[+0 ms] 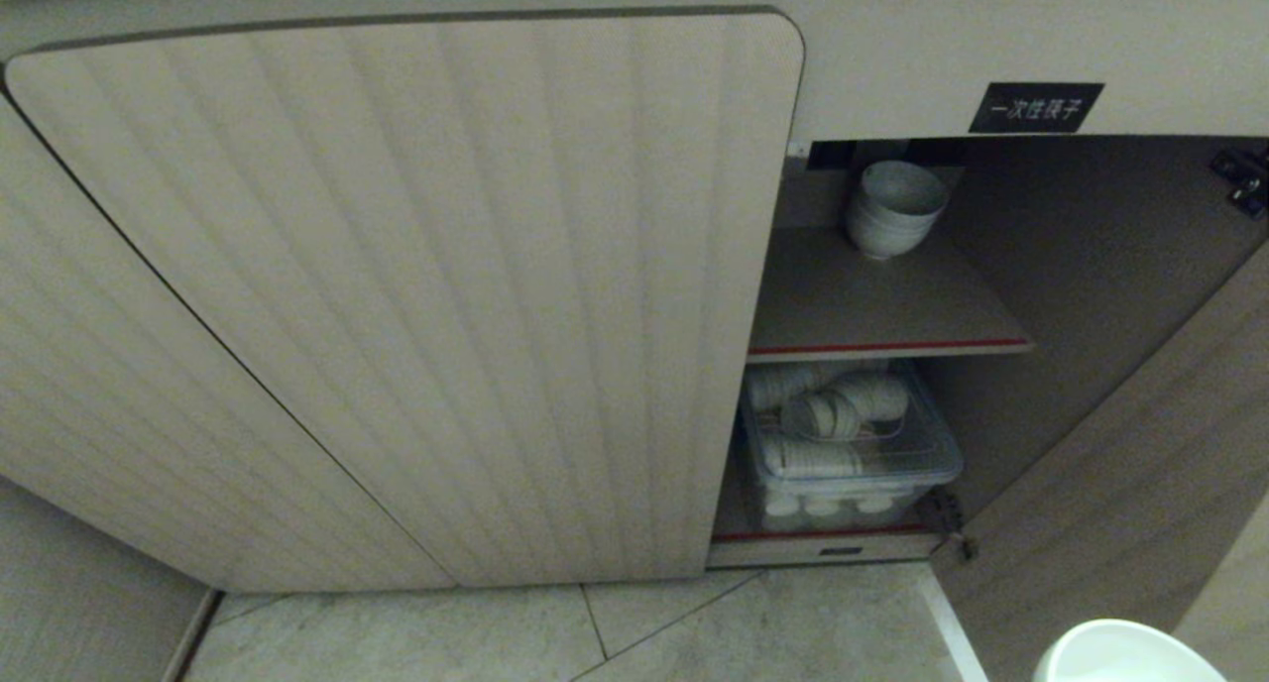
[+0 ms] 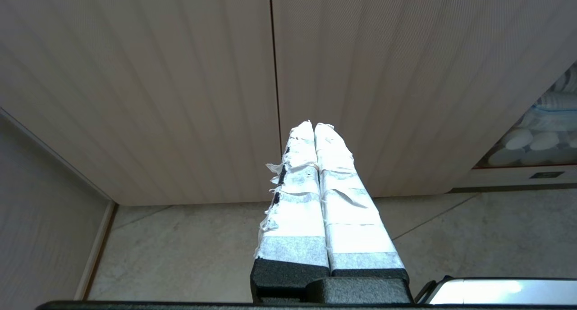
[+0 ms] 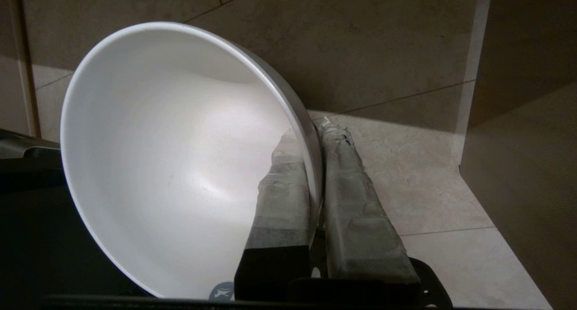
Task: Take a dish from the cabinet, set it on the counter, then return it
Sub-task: Place it on the table
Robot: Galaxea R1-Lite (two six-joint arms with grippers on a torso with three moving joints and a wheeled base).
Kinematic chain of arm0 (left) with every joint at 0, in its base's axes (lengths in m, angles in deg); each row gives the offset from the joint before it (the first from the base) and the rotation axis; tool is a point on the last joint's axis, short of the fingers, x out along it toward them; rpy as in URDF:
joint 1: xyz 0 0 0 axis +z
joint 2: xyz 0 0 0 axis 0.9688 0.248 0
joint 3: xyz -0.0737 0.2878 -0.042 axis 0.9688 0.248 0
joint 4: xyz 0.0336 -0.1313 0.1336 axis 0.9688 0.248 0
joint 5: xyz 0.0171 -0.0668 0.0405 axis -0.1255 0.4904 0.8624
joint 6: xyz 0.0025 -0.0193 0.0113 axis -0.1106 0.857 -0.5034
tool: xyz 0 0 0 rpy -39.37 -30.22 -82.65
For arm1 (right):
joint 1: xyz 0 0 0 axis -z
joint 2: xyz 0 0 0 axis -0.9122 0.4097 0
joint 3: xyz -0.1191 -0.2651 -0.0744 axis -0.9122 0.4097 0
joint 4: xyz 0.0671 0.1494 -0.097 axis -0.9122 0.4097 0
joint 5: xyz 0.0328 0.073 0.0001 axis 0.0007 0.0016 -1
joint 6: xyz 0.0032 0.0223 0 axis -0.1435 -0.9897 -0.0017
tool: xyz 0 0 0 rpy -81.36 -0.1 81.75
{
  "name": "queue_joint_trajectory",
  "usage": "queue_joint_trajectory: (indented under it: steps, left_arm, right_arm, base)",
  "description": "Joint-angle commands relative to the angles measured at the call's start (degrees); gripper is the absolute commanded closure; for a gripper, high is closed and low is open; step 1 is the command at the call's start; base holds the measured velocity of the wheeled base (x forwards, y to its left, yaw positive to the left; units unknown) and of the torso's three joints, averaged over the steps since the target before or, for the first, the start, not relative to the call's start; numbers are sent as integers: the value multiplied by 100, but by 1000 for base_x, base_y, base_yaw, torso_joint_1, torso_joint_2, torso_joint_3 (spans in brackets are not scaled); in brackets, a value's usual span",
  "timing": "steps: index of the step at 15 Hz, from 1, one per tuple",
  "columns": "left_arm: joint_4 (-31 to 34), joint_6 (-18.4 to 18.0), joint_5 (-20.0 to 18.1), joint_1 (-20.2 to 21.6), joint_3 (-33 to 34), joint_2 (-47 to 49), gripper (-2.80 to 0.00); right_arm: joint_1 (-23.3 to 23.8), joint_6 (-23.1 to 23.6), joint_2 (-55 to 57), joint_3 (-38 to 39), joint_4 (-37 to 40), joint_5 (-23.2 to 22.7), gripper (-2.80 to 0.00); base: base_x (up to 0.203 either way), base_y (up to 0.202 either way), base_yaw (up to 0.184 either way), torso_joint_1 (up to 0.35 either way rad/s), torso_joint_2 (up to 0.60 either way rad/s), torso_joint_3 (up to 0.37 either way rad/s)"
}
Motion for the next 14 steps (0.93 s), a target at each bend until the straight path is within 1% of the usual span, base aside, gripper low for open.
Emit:
queue_joint_trajectory:
  steps: [1,14]
  left_arm:
    - [-2,4,-2,0,0,-2,0]
    - [-2,4,-2,0,0,-2,0]
  right_arm:
    - [-4,-9,-8,0,15,-11,0]
    - [-30,-9,-32,-44,19,-11,0]
  base:
    - [0,0,0,0,0,0]
    - [0,0,0,0,0,0]
